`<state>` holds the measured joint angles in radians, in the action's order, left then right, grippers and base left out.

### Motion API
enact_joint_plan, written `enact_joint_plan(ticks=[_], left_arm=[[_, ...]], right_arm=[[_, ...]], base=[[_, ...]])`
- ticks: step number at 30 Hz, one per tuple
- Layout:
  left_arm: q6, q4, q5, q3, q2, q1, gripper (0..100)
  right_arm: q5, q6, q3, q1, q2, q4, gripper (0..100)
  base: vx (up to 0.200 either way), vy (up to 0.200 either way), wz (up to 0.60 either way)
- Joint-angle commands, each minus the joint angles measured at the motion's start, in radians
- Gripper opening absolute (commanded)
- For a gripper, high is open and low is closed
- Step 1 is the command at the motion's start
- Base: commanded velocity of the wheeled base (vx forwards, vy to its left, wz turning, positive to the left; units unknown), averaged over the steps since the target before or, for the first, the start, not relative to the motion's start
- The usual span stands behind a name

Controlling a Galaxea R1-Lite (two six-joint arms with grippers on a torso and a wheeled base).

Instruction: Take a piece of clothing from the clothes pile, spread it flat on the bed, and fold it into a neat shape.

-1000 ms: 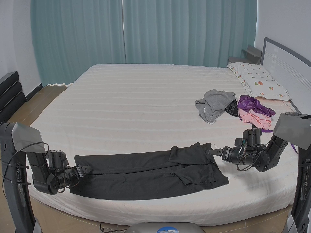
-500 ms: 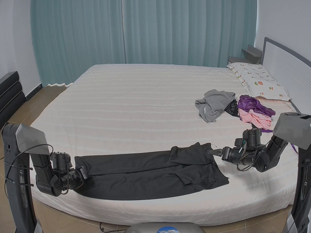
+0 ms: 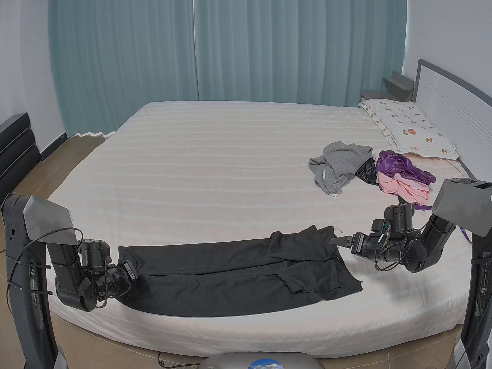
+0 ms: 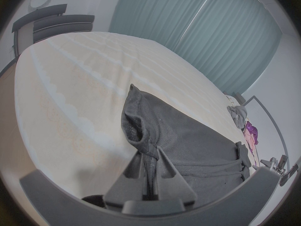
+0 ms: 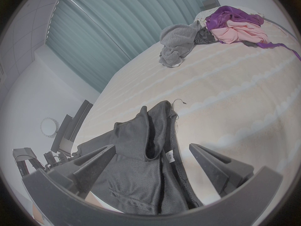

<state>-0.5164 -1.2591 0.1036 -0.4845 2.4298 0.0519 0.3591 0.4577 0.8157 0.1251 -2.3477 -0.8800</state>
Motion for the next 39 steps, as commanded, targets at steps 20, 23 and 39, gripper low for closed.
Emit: enact_joint_plan(ticks=[20, 23, 39], left_arm=[[-0.024, -0.002, -0.002, -0.039, -0.003, 0.005, 0], [-0.067, -0.002, -0.021, -0.074, -0.001, 0.002, 0], [-0.125, -0.002, -0.027, -0.082, -0.034, -0.004, 0]], right_arm=[[0.0, -0.001, -0.001, 0.001, -0.002, -0.001, 100], [0.0, 0.001, -0.001, 0.004, -0.005, -0.001, 100], [0.0, 0.001, 0.0, 0.004, -0.007, -0.001, 100]], base=[[-0.06, 0.0, 0.0], [0.0, 0.0, 0.0], [0.0, -0.063, 0.0]])
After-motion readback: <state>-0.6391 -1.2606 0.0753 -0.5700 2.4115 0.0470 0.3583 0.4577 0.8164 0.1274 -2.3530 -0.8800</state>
